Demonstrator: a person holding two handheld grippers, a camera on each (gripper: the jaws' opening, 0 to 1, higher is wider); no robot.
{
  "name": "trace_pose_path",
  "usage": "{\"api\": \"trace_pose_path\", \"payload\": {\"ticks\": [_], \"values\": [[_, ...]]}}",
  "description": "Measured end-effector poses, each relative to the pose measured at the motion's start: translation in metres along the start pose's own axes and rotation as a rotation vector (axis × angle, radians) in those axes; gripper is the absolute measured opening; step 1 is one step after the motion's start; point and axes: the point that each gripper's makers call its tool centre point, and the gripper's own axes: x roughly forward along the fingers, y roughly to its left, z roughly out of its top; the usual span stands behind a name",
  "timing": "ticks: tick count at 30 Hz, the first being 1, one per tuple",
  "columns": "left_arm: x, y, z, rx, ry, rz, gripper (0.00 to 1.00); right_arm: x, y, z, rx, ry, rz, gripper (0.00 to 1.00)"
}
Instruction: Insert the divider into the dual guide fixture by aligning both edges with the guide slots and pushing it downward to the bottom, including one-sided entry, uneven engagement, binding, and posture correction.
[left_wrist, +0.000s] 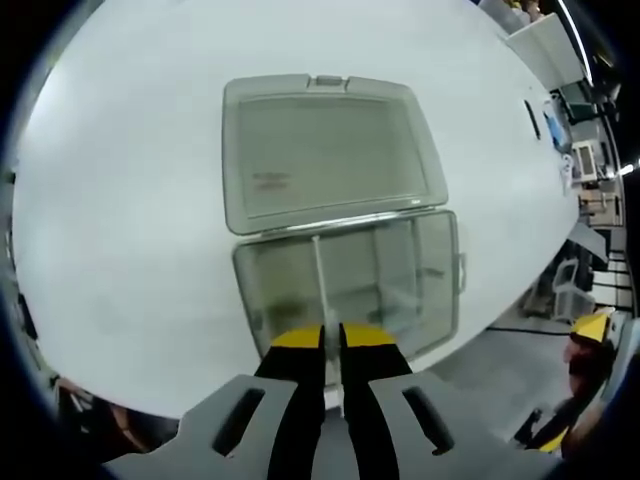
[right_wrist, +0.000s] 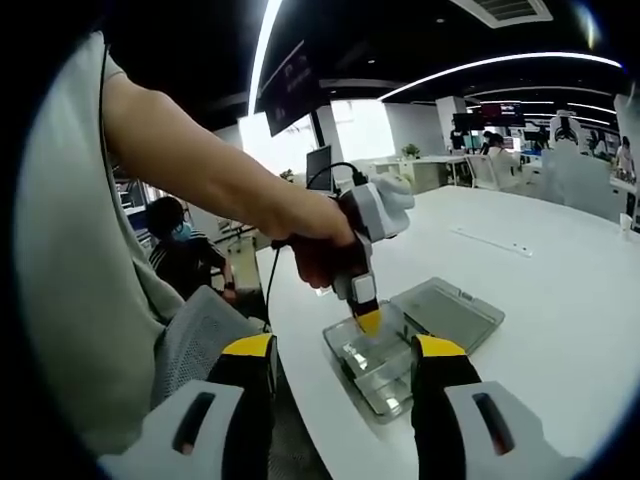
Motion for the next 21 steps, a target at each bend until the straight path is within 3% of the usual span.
{"api": "trace_pose_path", "payload": {"ticks": [21], "values": [[0.0024,-0.0012,-0.0004,0.035,0.003,0.031,0.01,-0.0007,-0.0003,-0.0009,0.001,0.002,-0.004,0.51]]}}
